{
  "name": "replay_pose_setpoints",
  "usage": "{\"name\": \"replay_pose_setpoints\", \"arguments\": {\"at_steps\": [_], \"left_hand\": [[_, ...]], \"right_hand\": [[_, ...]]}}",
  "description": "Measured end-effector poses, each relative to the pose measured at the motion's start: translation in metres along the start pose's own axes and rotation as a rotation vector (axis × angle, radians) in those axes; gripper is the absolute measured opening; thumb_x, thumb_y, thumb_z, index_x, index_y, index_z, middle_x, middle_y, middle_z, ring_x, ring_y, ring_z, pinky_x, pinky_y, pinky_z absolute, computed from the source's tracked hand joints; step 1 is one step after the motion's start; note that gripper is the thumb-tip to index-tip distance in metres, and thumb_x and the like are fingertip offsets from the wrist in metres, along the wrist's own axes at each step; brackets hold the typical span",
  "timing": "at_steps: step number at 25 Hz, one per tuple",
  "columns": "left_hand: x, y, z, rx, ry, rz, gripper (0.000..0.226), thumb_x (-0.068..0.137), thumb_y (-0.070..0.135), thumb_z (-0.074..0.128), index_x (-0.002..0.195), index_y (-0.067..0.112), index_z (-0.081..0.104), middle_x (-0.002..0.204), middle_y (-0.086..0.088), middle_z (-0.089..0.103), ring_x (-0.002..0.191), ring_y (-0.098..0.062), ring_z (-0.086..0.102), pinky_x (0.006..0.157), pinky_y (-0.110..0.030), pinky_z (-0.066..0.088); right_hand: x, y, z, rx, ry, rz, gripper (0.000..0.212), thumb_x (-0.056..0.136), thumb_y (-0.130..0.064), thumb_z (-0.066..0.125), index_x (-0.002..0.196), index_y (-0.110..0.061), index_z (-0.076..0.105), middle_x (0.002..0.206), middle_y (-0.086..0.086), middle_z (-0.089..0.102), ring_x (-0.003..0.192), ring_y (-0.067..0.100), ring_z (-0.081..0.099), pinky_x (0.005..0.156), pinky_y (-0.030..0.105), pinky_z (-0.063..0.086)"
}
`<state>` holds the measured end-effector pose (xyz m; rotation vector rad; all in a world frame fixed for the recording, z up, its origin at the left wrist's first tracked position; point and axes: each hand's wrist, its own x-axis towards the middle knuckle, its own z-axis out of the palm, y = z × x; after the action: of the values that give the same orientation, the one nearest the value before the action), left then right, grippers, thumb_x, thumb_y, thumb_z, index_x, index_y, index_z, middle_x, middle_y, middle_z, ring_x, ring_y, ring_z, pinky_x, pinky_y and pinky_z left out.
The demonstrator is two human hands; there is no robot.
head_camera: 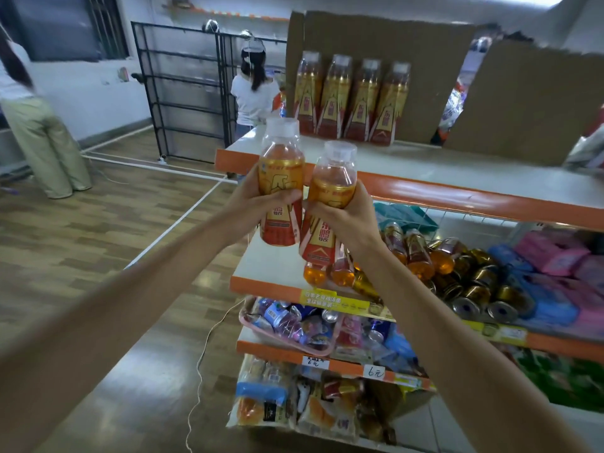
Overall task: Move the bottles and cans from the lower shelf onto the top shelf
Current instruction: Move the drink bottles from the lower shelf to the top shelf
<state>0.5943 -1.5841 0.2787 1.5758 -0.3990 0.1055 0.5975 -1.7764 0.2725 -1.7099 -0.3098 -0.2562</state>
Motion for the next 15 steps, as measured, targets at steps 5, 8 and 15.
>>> {"name": "replay_pose_setpoints", "arguments": {"at_steps": [5,8,15], "left_hand": [[0.03,0.05,-0.008,-0.055,0.042,0.029,0.062,0.07,0.027,0.08,0.125,0.02,0.051,0.11,-0.001,0.072,0.102,-0.021,0.071,0.087,-0.044,0.057],[0.048,0.067,-0.019,-0.064,0.009,0.049,0.067,0.068,0.028,0.081,0.128,0.018,0.05,0.108,-0.003,0.073,0.101,-0.024,0.071,0.087,-0.049,0.057],[0.081,0.084,-0.045,-0.049,-0.127,0.075,0.069,0.071,0.025,0.079,0.13,0.015,0.045,0.106,-0.003,0.073,0.104,-0.026,0.07,0.086,-0.043,0.056]], "right_hand": [[0.016,-0.048,0.0,0.05,0.041,-0.012,0.05,0.069,-0.017,0.087,0.109,-0.019,0.057,0.096,0.002,0.074,0.08,0.014,0.074,0.071,0.031,0.061],[0.03,-0.068,0.004,0.066,0.048,-0.013,0.048,0.071,-0.018,0.085,0.112,-0.016,0.059,0.097,0.003,0.074,0.08,0.015,0.075,0.07,0.029,0.061],[0.073,-0.098,0.009,-0.003,0.115,-0.064,0.043,0.069,-0.026,0.087,0.106,-0.013,0.067,0.092,0.002,0.076,0.078,0.016,0.075,0.077,0.036,0.062]]}}
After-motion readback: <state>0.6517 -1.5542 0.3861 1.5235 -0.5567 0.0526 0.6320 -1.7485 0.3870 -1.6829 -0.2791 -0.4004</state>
